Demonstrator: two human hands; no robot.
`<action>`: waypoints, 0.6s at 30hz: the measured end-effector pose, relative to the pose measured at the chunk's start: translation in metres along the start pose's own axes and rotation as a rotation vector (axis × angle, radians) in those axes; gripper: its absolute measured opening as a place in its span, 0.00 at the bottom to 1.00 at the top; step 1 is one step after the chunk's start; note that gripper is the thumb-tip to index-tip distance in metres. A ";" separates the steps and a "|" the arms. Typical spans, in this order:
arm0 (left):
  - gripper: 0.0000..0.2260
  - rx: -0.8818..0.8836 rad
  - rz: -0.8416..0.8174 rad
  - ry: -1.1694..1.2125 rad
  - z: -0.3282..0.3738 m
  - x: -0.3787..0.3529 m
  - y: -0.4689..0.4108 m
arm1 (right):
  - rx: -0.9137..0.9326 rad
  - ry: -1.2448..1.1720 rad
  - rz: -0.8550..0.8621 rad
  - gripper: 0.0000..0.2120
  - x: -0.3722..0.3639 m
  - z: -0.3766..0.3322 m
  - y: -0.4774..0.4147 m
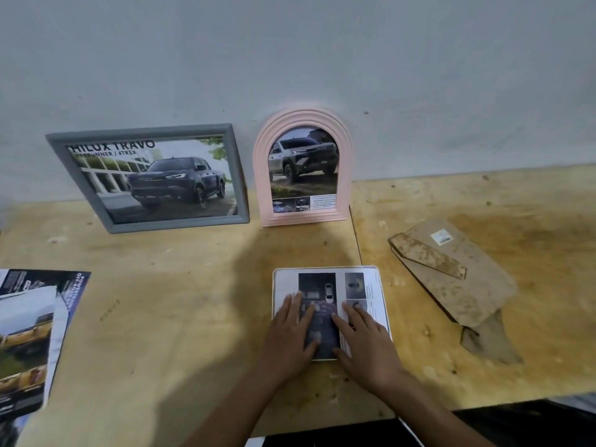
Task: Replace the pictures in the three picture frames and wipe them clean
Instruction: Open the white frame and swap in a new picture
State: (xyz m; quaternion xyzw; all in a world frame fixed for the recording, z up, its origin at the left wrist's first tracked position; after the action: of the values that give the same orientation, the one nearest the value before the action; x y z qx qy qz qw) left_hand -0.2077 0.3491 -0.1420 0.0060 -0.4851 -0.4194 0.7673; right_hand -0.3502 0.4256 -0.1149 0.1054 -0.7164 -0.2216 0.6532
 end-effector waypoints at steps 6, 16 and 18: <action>0.30 0.015 0.036 0.024 -0.001 0.002 -0.004 | -0.007 0.016 0.078 0.34 0.004 0.009 -0.006; 0.12 0.202 0.406 0.544 0.111 -0.001 -0.056 | 0.137 -0.235 0.375 0.14 0.037 0.146 -0.028; 0.07 0.240 0.364 0.778 0.151 -0.009 -0.074 | -0.024 -0.270 0.347 0.19 0.039 0.201 -0.036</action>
State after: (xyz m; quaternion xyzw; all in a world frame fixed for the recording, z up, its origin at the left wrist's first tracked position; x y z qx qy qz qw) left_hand -0.3702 0.3674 -0.0996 0.1670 -0.1989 -0.1848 0.9478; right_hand -0.5576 0.4131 -0.1058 -0.0577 -0.8020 -0.1265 0.5810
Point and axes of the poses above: each hand's wrist, its own y-axis away from the middle knuckle, its own x-axis out of the back of the hand, z = x × y, the point moved 2 cm from there along -y, towards the middle knuckle, and after that the axes turned 12 degrees about y, right-handed, at the moved point
